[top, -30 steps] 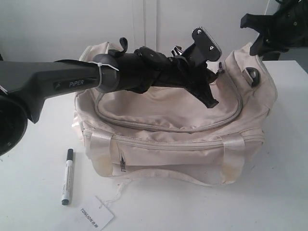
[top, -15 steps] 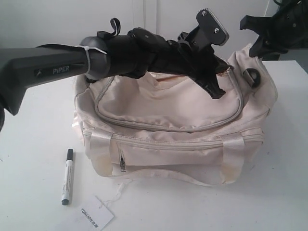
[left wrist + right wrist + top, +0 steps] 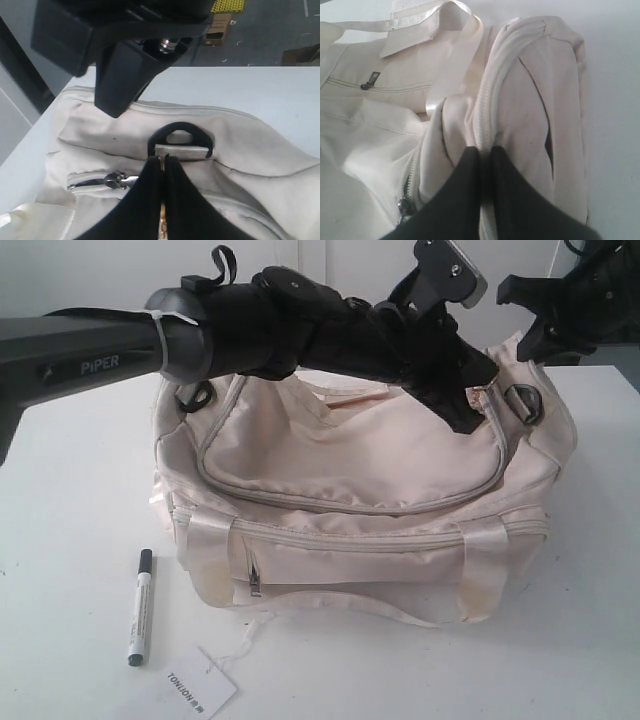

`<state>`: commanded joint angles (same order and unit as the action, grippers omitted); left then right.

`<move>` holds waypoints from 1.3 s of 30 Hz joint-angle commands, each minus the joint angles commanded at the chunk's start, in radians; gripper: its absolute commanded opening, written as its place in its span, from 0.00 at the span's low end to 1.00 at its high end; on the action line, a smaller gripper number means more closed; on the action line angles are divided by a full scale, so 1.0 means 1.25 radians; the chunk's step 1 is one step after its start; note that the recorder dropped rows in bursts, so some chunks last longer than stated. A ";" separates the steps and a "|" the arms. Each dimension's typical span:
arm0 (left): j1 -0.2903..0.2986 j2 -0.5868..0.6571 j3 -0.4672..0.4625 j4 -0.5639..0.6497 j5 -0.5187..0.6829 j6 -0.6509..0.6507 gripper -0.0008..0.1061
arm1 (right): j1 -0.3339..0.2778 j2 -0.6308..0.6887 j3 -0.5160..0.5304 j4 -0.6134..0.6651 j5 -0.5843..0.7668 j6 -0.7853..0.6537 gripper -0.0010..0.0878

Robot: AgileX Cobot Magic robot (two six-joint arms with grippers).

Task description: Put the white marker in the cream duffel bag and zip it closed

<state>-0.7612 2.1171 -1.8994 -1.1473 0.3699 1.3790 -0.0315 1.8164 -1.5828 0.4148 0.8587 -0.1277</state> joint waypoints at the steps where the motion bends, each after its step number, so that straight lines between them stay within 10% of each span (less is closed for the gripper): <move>1: 0.000 0.000 0.000 0.000 0.006 -0.003 0.01 | 0.000 0.000 0.000 0.000 0.000 0.000 0.01; 25: 0.000 0.001 0.002 0.199 0.099 0.060 0.01 | -0.002 -0.009 -0.002 0.017 0.007 0.000 0.01; 39: 0.000 0.007 0.002 0.210 0.096 0.075 0.01 | -0.005 -0.057 -0.013 0.000 0.022 0.000 0.30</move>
<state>-0.7612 2.1253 -1.8973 -0.8850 0.4895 1.4734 -0.0375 1.7457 -1.5996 0.4153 0.8856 -0.1277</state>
